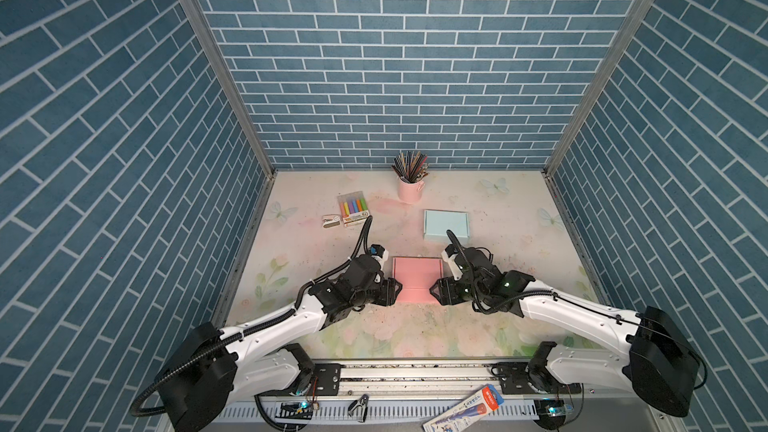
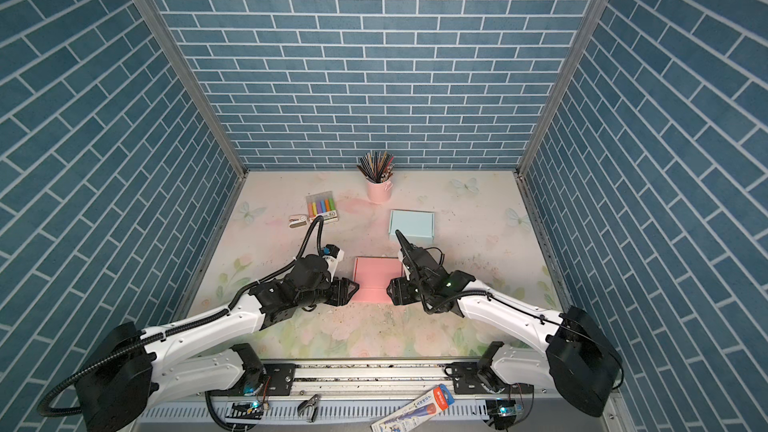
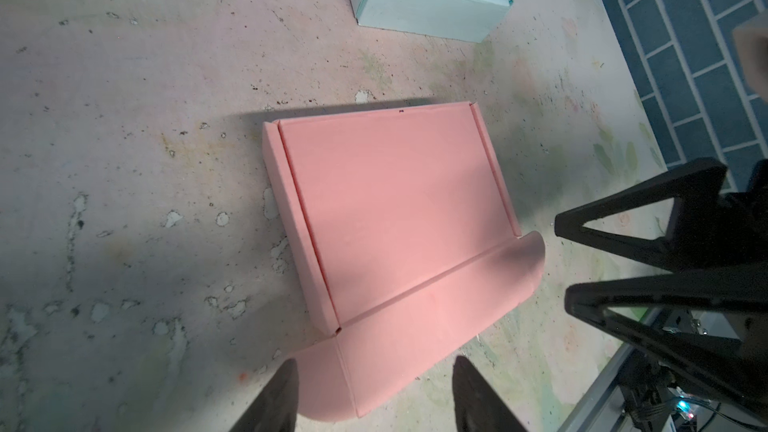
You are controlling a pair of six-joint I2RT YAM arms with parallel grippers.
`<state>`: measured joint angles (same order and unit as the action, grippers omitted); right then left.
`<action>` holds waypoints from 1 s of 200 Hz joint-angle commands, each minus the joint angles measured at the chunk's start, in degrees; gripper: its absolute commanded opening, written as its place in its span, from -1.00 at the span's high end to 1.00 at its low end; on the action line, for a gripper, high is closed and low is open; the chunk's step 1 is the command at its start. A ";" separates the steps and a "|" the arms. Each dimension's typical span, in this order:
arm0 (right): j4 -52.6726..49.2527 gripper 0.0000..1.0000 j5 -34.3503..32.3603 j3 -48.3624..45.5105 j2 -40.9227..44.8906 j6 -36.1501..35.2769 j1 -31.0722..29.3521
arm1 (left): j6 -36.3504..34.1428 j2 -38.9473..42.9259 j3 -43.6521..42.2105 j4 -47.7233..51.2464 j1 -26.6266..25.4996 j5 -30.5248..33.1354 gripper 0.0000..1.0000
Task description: Fold the paper box
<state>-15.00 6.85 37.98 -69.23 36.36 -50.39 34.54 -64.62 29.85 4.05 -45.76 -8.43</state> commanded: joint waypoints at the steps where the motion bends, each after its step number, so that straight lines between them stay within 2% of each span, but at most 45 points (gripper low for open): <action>1: 0.00 -0.38 -1.05 -0.40 -0.67 3.10 -0.59 | 1.57 -1.35 -1.39 -1.08 -0.39 -1.41 -0.20; 106: 5.48 -0.38 0.16 -4.35 -3.88 4.56 -1.02 | 3.29 -7.91 -1.80 -7.17 -2.23 -3.08 -0.21; 200: 9.62 -0.38 3.00 -4.59 -4.60 5.81 -1.56 | 4.35 -8.53 -1.26 -8.80 -4.50 -3.11 -0.21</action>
<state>-7.16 8.51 33.67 -73.82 39.31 -51.22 38.06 -72.99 28.08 -3.14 -49.34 -11.68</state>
